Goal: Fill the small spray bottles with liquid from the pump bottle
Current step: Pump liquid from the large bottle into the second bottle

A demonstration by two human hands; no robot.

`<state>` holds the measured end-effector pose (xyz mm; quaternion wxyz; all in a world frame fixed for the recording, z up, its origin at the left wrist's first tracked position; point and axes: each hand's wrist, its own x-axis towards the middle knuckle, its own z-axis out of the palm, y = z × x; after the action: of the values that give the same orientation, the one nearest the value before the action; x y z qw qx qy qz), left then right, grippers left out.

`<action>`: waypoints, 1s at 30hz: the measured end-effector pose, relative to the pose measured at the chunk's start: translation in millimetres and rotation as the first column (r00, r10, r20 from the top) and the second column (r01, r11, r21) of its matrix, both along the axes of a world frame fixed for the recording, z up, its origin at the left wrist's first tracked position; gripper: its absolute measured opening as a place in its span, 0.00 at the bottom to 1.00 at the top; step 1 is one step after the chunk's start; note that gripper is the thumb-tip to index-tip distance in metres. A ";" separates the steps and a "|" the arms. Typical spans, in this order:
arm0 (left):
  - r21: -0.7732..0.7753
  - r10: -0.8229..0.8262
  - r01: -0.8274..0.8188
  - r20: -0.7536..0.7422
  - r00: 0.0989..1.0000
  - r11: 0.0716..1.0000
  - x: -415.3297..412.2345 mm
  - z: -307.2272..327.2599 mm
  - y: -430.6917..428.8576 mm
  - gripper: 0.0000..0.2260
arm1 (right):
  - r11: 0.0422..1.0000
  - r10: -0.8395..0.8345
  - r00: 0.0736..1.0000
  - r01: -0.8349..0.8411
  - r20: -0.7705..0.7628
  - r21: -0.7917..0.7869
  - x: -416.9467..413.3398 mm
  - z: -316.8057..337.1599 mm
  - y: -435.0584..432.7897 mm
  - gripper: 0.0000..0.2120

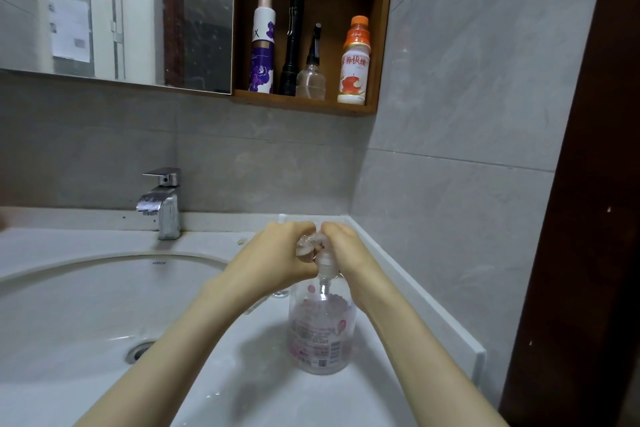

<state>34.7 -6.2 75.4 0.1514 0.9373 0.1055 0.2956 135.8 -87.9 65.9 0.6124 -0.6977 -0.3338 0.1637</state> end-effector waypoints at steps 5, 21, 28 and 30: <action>-0.011 -0.011 0.010 -0.034 0.999 1.000 -0.2 4.7 -0.1 0.10 | 1.000 -0.004 0.999 0.003 -0.045 -0.022 1.1 0.1 1.0 0.18; 0.015 -0.009 0.009 -0.023 1.000 1.000 -3.0 5.0 -2.1 0.09 | 0.995 0.080 0.997 -0.081 -0.021 -0.054 1.3 5.4 1.0 0.17; 0.013 -0.003 0.003 -0.008 1.000 1.000 -2.4 0.1 -3.2 0.11 | 0.999 0.023 0.996 -0.020 0.087 -0.037 11.3 -4.6 2.8 0.11; 0.003 -0.003 0.003 -0.008 1.000 1.000 -2.3 -0.5 -3.8 0.11 | 0.999 0.008 0.996 -0.003 0.090 -0.053 12.2 -6.0 4.4 0.11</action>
<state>32.4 -10.1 74.9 0.1502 0.9388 0.1044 0.2920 148.0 -83.5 59.9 0.5776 -0.7194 -0.3585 0.1426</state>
